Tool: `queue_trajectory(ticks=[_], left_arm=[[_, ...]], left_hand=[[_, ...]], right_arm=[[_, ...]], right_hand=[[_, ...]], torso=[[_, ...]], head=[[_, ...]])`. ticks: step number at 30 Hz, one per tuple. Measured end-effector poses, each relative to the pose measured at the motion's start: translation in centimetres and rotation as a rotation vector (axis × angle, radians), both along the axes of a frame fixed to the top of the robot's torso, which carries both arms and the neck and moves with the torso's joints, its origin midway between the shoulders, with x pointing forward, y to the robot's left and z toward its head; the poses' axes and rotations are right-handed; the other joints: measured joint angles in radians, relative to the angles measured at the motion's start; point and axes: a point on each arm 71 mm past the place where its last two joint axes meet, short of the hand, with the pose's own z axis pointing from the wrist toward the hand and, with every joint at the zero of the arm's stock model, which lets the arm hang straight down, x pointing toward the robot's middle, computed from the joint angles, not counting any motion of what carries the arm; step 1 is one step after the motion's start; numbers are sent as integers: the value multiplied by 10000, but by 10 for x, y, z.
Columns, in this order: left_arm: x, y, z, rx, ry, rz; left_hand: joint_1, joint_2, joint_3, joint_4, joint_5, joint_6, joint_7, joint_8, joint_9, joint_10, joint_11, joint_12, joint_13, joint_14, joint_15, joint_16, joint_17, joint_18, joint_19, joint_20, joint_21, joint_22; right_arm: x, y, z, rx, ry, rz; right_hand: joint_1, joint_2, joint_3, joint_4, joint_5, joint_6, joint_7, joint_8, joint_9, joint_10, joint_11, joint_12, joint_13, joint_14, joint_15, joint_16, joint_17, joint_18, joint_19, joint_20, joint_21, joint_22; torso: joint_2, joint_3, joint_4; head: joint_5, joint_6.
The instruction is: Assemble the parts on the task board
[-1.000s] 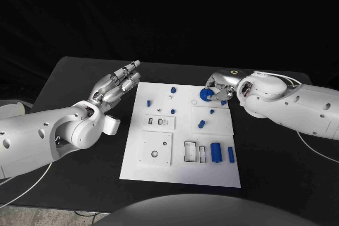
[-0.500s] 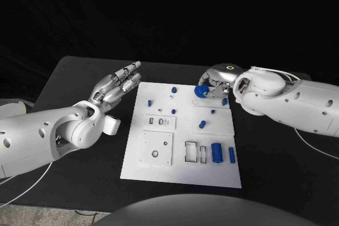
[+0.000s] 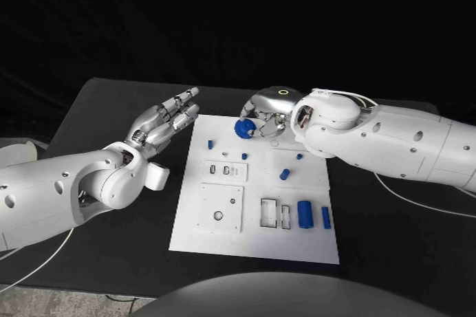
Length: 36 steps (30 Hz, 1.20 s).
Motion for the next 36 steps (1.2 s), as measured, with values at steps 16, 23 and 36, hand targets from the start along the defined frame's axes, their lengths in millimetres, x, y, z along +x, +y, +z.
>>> queue_trajectory(ticks=[16, 23, 36], left_arm=[[1, -3, -1, -9, 42, -74], [1, -3, -1, -12, 53, -94], [1, -3, -1, -12, 74, -102]], left_hand=[[0, 0, 0, 0, 0, 0, 0, 0, -1, -1, 0, 0, -1, 0, 0, 0, 7, 1, 0, 0, 0, 7], [0, 0, 0, 0, 0, 0, 0, 0, -1, -1, 0, 0, 0, 0, 0, 0, 7, 0, 0, 0, 0, 7], [0, 0, 0, 0, 36, -36, 35, 0, -1, -1, 0, 0, -1, 0, 0, 0, 6, 0, 0, 0, 0, 5]], right_arm=[[6, 22, -21, -111, 584, 186], [8, 21, -22, -157, 615, 110], [10, 16, -25, -220, 649, -111]], right_hand=[[-78, -79, 150, 12, -39, -21, -22, 0, 0, 24, 108, 0, -1, 0, 1, 0, -1, 0, -9, 8, -125, -1], [-78, -80, 275, -28, -71, -57, -53, 0, 0, 36, 149, -1, -1, 0, 1, -39, -1, 0, -57, 56, -165, 7], [-90, -95, 470, 0, 29, -255, 72, 0, 0, 36, 148, -1, -2, 0, 1, -120, 7, 1, -191, 107, -361, 6]], torso=[[-11, -6, -28], [-16, -2, -34], [-19, 3, -29]], head=[[12, 0], [-4, 0], [-30, 0]])
